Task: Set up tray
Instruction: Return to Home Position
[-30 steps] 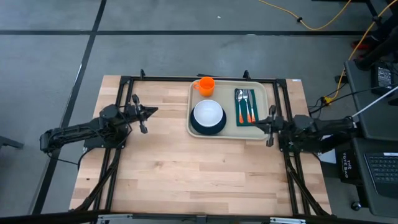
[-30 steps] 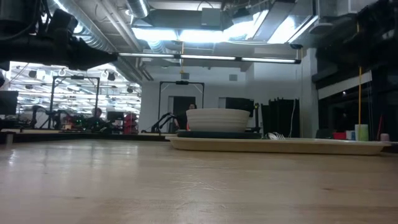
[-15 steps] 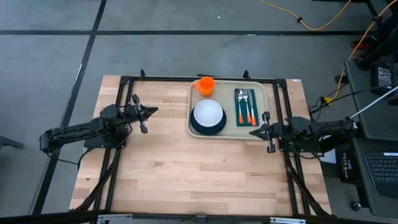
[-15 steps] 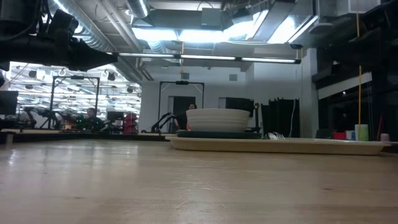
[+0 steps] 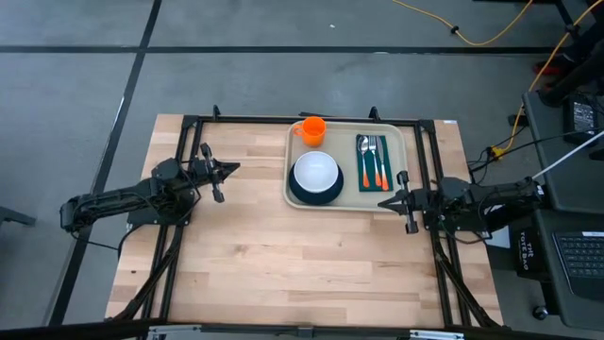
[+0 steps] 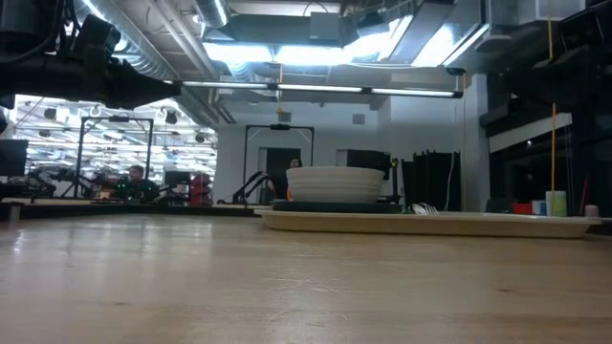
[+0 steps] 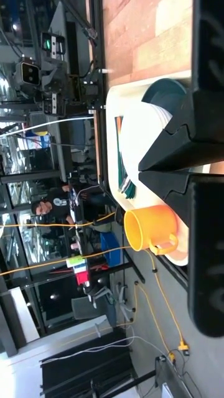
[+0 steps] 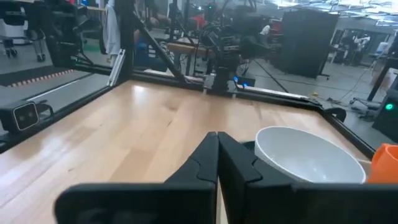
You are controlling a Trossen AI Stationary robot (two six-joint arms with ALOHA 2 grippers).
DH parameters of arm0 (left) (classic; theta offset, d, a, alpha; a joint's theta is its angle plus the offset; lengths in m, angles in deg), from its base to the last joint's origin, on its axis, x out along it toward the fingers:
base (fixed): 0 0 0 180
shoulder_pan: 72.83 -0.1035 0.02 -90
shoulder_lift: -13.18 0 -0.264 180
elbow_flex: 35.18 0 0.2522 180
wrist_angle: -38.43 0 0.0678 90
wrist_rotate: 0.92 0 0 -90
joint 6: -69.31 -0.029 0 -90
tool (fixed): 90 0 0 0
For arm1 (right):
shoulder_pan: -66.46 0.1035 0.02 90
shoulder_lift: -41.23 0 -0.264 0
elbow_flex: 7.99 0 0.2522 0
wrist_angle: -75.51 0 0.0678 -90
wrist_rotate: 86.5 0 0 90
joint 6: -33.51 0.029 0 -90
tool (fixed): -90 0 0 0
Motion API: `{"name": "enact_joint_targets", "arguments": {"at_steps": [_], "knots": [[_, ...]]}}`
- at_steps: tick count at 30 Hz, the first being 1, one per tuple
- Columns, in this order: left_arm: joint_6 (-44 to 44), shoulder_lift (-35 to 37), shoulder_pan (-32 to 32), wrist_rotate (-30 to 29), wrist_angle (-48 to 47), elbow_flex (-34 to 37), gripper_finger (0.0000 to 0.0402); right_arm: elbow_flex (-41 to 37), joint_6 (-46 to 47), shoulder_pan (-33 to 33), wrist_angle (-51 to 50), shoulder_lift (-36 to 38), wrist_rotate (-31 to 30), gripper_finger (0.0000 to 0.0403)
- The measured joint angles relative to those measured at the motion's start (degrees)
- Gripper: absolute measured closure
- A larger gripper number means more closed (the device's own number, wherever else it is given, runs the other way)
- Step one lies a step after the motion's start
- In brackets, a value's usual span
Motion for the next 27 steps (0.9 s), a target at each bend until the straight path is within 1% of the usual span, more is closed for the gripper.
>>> {"name": "enact_joint_targets", "arguments": {"at_steps": [8,12,19,27], "knots": [[0.01,-0.02,0.0,0.02,0.0,0.0,0.0397,0.0,-1.04,0.0,4.73,0.02,-0.04,0.0395],[0.02,-0.02,0.0,0.02,0.02,0.0,0.0396,0.0,-3.04,0.0,4.74,0.0,-2.52,0.0394],[0.0,-0.02,0.0,0.02,0.0,0.0,0.0399,0.0,3.27,0.0,4.12,0.0,-2.54,0.0383],[0.0,-0.02,0.0,0.02,0.0,0.0,0.0397,0.01,7.79,0.0,4.17,0.0,-2.54,0.0383]]}}
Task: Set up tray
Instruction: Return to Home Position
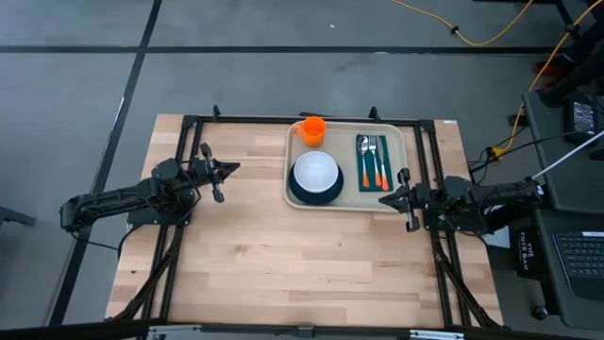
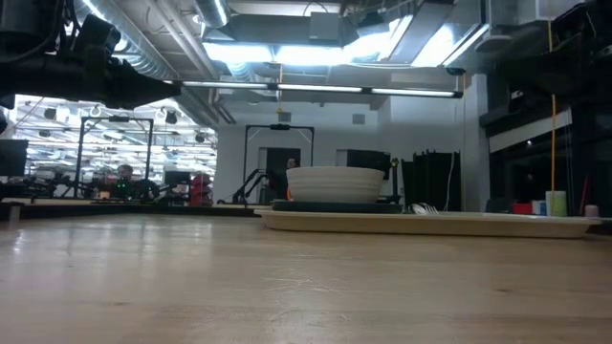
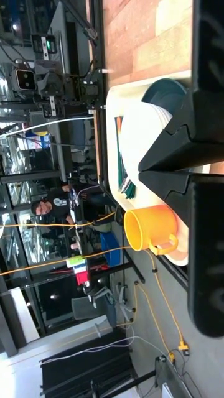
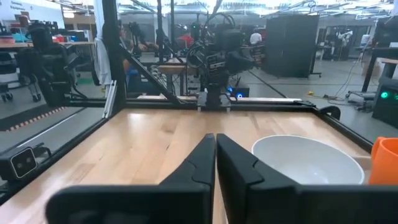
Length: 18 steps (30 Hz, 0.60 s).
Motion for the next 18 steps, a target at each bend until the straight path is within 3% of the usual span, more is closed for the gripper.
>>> {"name": "enact_joint_targets", "arguments": {"at_steps": [18], "knots": [[0.0,0.0,0.0,0.0,0.0,0.0,0.0397,0.01,-0.02,0.0,-0.02,0.0,0.0,0.039]]}}
